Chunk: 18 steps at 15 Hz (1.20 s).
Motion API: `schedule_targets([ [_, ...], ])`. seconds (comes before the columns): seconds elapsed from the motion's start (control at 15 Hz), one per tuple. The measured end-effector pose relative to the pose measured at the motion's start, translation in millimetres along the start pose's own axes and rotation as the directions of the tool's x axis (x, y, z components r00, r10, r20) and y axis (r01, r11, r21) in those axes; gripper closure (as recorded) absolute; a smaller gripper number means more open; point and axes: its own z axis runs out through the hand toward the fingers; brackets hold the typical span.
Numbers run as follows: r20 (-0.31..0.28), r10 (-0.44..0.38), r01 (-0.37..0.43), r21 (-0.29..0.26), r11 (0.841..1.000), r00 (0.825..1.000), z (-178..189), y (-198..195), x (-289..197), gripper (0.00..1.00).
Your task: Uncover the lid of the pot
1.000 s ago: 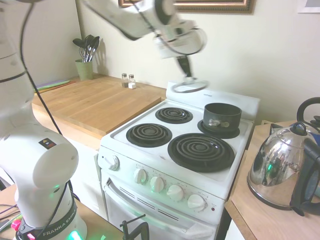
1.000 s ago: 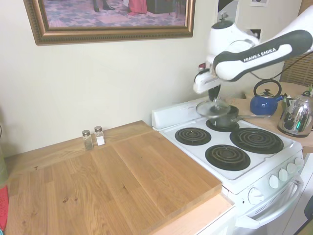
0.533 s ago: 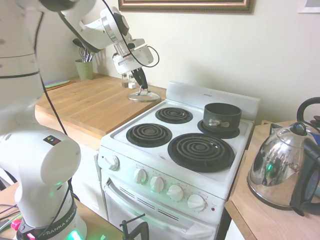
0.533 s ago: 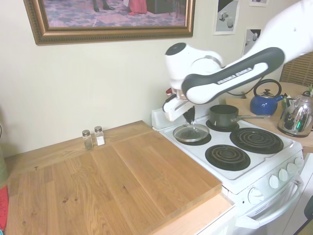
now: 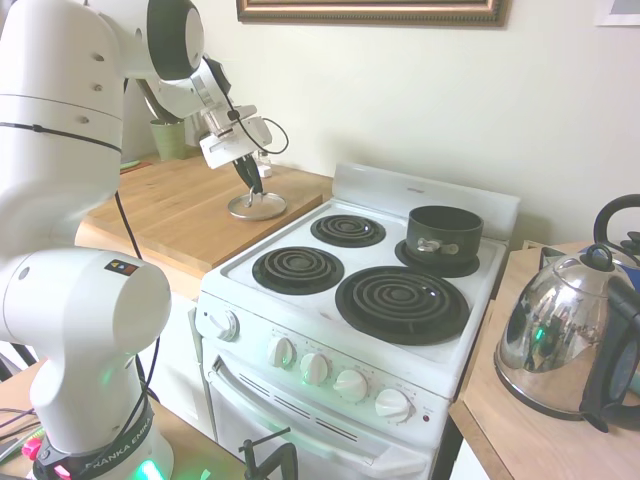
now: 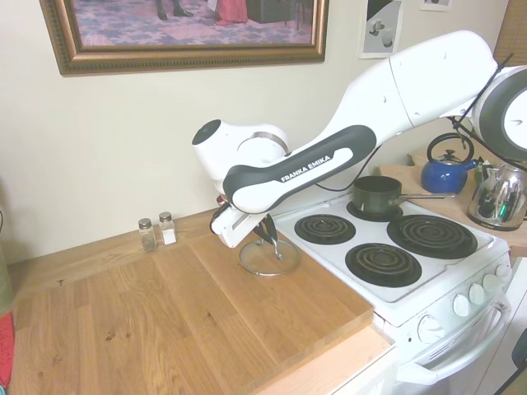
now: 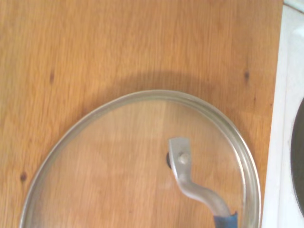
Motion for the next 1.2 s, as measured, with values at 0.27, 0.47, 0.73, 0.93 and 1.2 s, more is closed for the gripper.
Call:
schedule_targets([
  [0.27, 0.14, -0.041, 0.038, 0.025, 0.999, 0.989, 2.4, 6.5, 20.3, 0.0],
  [0.47, 0.161, -0.061, 0.057, 0.027, 0.998, 0.985, 4.6, 6.8, 21.8, 0.0],
  [0.73, 0.178, -0.071, 0.069, 0.016, 0.997, 0.982, 16.0, 5.2, 24.0, 0.0],
  [0.93, 0.173, -0.076, 0.073, 0.024, 0.997, 0.982, 11.4, 5.7, 25.1, 0.0],
  [1.2, 0.099, -0.088, 0.078, 0.101, 0.992, 0.991, -38.3, 19.6, 16.3, 0.0],
])
